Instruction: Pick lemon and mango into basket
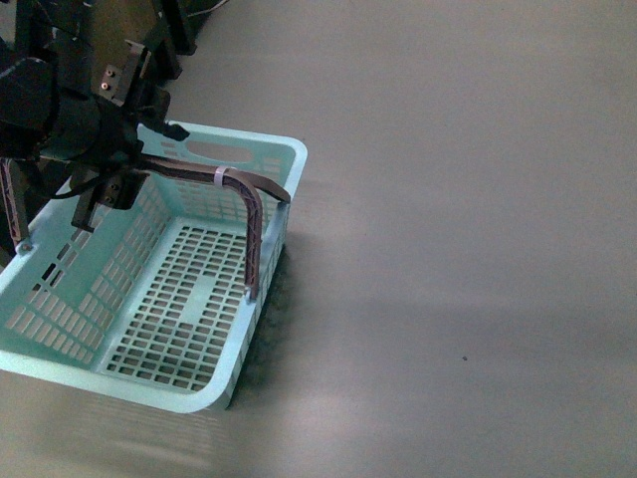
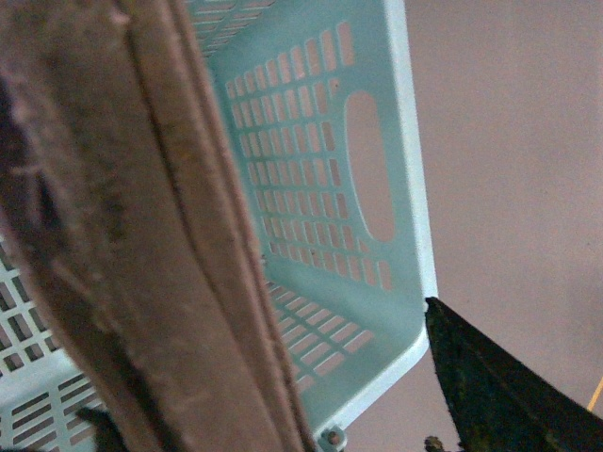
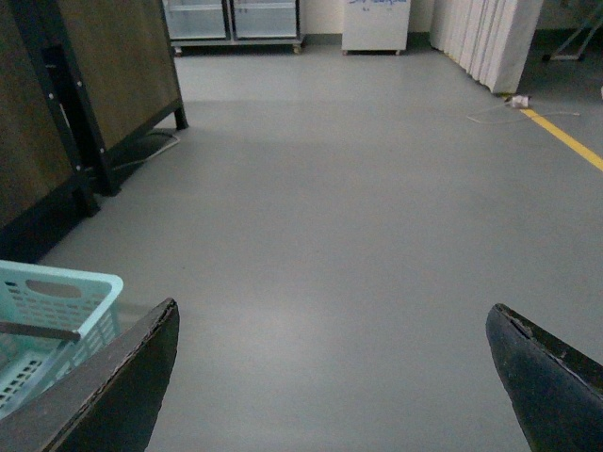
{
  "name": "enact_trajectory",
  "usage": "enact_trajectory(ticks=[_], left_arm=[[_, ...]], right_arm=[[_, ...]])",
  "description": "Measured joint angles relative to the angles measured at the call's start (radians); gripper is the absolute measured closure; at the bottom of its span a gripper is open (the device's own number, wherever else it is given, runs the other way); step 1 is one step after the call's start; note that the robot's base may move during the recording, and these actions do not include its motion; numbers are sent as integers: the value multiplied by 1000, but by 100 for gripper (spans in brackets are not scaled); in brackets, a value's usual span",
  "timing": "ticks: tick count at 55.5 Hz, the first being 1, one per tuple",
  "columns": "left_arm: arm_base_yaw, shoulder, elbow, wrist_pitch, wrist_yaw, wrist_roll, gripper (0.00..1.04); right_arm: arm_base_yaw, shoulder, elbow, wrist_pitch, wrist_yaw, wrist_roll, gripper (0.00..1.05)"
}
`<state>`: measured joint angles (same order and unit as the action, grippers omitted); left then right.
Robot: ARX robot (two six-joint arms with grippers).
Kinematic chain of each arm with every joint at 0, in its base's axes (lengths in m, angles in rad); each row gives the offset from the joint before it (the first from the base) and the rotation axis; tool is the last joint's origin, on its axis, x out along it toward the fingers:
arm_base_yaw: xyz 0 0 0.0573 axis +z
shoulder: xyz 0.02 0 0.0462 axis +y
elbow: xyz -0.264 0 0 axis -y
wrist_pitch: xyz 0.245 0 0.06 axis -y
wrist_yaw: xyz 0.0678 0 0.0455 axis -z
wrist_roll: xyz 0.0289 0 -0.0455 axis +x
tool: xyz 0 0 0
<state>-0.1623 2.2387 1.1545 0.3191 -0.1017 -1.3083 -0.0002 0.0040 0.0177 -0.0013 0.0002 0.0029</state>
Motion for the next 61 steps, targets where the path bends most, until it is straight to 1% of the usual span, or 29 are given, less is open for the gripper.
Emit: enact_trajectory(ticks=[4, 9, 10, 16, 23, 30, 34, 39, 46, 49, 61], left_arm=[[-1, 15, 12, -9, 0, -5, 64], [-2, 39, 25, -21, 0, -19, 83], [-2, 41, 26, -21, 0, -31, 88], [-1, 41, 27, -14, 10, -86, 99], [-2, 24, 5, 17, 25, -87, 100], [-5, -66, -100, 67, 58, -116, 100], [-6, -140, -158, 81, 64, -141, 100], [-8, -320, -252, 82, 78, -181, 100], [-8, -570, -335, 27, 79, -223, 100], [-7, -695, -358, -30, 76, -249, 100], [-6, -964, -374, -208, 73, -302, 100]], right_arm=[[0, 0, 0, 0, 0, 0, 9], [0, 0, 0, 0, 0, 0, 9], [0, 0, 0, 0, 0, 0, 9], [0, 0, 0, 0, 0, 0, 9], [0, 0, 0, 0, 0, 0, 9], [0, 0, 0, 0, 0, 0, 9], [0, 0, 0, 0, 0, 0, 9], [0, 0, 0, 0, 0, 0, 9], [0, 0, 0, 0, 0, 0, 9], [0, 0, 0, 0, 0, 0, 9], [0, 0, 0, 0, 0, 0, 9]])
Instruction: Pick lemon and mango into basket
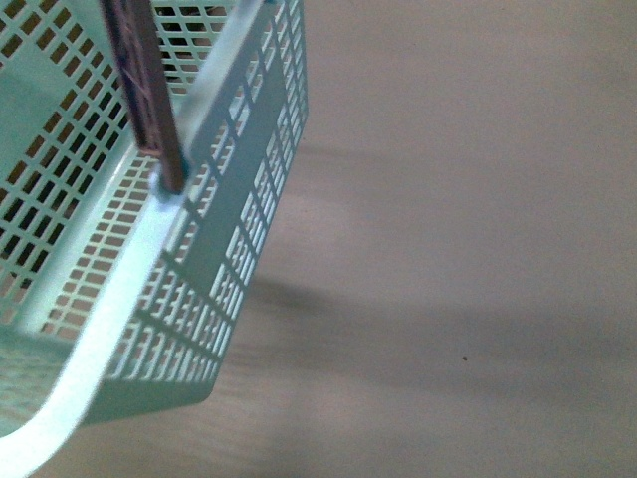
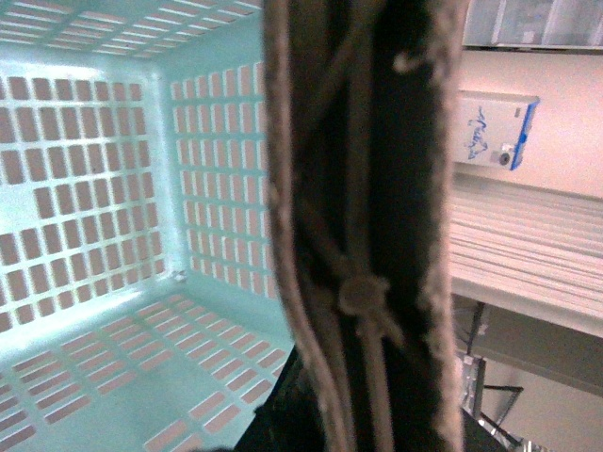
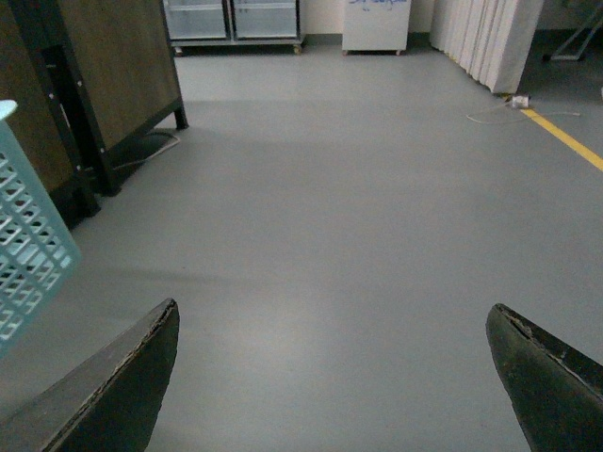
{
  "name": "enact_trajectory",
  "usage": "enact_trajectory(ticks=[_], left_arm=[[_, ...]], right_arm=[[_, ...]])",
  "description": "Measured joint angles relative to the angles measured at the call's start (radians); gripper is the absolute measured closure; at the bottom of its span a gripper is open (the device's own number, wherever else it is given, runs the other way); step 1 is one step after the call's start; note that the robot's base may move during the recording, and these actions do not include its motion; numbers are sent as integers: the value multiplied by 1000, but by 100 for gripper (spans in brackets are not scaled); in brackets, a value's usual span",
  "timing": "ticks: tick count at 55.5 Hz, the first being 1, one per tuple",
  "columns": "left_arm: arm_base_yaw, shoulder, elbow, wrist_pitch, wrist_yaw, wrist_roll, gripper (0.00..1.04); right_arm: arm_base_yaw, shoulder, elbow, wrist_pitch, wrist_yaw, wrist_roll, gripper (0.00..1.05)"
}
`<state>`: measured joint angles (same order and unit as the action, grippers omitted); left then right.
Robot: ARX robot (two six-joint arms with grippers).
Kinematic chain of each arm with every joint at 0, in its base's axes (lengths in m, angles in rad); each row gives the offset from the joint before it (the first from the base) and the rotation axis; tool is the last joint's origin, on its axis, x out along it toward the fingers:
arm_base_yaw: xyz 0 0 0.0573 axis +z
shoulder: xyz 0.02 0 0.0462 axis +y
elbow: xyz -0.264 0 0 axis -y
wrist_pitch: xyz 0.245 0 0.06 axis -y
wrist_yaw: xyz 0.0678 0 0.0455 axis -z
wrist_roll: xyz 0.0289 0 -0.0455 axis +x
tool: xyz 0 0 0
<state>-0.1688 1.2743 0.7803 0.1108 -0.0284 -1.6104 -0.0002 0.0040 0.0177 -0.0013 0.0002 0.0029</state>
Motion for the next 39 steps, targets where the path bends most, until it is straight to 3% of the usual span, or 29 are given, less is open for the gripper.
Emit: enact_trajectory(ticks=[19, 39], left_arm=[[1, -278, 25, -272, -24, -2, 100], [2, -297, 36, -282, -24, 2, 100]], right_arm=[[0, 0, 0, 0, 0, 0, 9], [0, 0, 0, 0, 0, 0, 9]])
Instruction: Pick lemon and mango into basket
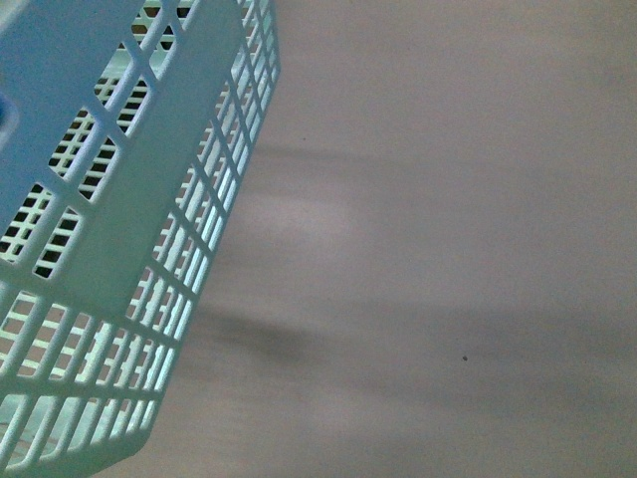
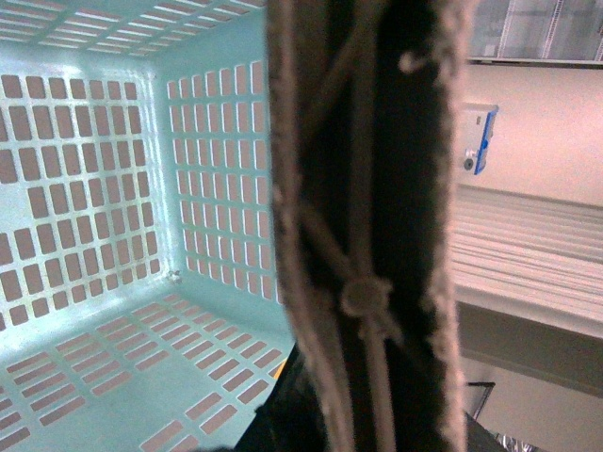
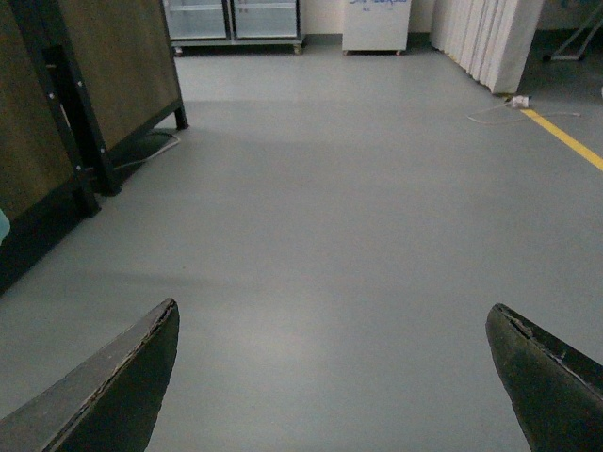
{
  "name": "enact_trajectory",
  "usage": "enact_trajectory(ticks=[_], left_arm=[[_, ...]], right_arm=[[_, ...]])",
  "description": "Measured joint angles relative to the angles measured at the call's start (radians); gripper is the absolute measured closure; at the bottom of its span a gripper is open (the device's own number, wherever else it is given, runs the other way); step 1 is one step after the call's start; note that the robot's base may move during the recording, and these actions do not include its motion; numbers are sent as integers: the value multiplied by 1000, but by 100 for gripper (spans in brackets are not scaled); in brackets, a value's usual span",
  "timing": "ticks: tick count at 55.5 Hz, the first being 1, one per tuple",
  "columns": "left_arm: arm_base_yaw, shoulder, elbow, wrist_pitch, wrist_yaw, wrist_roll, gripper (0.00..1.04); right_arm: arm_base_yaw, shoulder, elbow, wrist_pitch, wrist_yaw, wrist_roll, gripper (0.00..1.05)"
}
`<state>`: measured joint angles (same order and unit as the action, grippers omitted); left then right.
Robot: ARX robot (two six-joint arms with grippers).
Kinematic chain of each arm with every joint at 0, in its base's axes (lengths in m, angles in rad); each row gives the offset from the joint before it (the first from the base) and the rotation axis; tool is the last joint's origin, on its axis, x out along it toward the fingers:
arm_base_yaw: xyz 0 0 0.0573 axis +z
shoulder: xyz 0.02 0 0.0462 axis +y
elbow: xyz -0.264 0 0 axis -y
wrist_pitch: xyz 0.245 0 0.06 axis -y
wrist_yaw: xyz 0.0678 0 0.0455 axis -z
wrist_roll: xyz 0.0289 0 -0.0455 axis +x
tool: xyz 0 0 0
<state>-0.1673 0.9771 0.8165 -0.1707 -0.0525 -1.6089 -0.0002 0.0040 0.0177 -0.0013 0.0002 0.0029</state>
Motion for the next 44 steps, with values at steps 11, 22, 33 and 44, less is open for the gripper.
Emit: enact_trajectory(ticks=[11, 22, 33, 44], left_arm=[[0, 0, 0, -2, 0, 0, 100], [0, 1, 0, -2, 0, 0, 100], [0, 1, 0, -2, 0, 0, 100], [0, 1, 0, -2, 0, 1, 100]], right_arm=[[0, 0, 0, 0, 0, 0, 9], [0, 0, 0, 0, 0, 0, 9], [0, 0, 0, 0, 0, 0, 9], [0, 0, 0, 0, 0, 0, 9]])
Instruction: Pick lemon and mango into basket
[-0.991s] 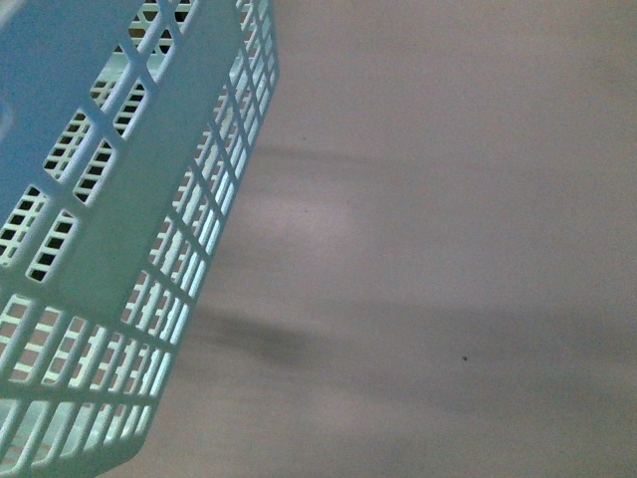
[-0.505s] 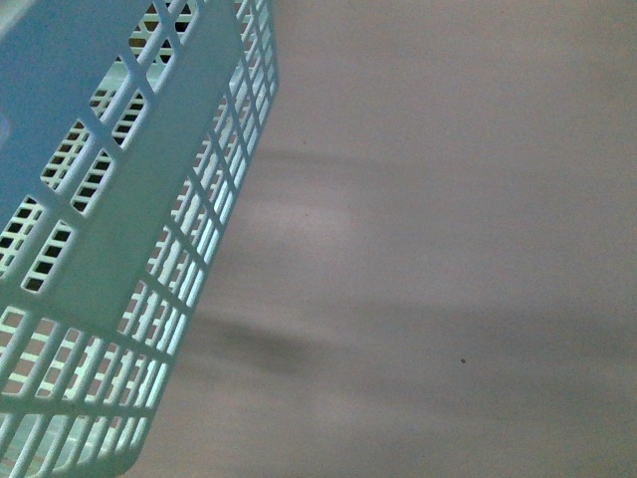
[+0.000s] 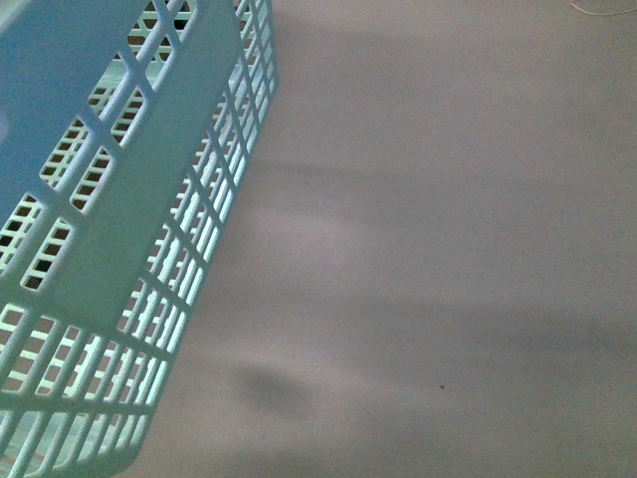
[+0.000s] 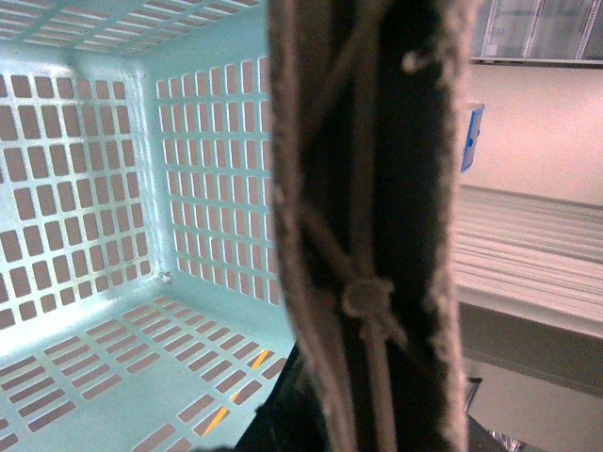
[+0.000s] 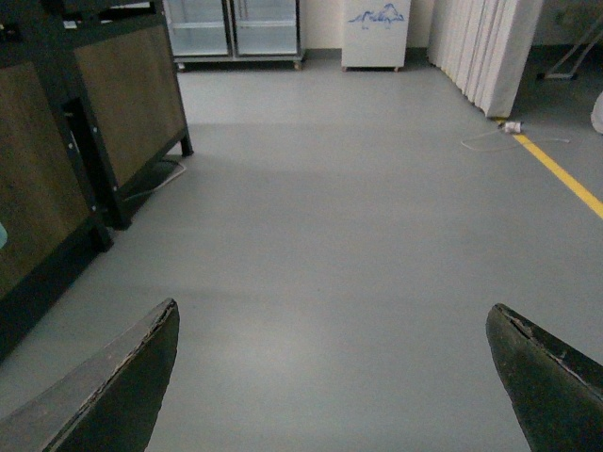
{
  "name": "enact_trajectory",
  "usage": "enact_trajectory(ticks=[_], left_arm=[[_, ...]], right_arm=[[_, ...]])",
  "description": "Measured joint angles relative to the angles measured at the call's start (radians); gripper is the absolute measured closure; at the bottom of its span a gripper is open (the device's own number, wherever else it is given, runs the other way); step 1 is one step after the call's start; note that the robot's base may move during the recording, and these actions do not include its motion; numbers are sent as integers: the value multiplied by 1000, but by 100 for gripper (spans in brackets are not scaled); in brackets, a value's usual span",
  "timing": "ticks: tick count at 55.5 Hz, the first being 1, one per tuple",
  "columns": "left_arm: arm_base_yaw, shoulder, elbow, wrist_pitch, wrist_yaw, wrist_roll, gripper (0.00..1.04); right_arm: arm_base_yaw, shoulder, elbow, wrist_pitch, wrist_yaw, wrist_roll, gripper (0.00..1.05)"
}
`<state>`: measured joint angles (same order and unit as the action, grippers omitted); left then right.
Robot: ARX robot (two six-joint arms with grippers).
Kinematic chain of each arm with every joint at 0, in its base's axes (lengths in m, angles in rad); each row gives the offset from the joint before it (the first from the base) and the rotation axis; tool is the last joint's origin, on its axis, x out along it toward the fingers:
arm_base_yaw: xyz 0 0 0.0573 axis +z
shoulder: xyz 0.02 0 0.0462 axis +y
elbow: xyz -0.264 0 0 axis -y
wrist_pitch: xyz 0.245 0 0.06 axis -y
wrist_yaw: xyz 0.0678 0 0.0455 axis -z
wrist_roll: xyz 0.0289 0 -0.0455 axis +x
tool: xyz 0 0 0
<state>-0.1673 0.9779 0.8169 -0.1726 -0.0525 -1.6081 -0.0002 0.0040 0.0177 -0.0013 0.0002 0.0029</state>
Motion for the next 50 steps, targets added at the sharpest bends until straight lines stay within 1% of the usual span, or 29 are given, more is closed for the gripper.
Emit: enact_trajectory(ticks=[50], left_arm=[[0, 0, 2, 0, 0, 2, 101]], right_arm=[[0, 0, 0, 0, 0, 0, 9]])
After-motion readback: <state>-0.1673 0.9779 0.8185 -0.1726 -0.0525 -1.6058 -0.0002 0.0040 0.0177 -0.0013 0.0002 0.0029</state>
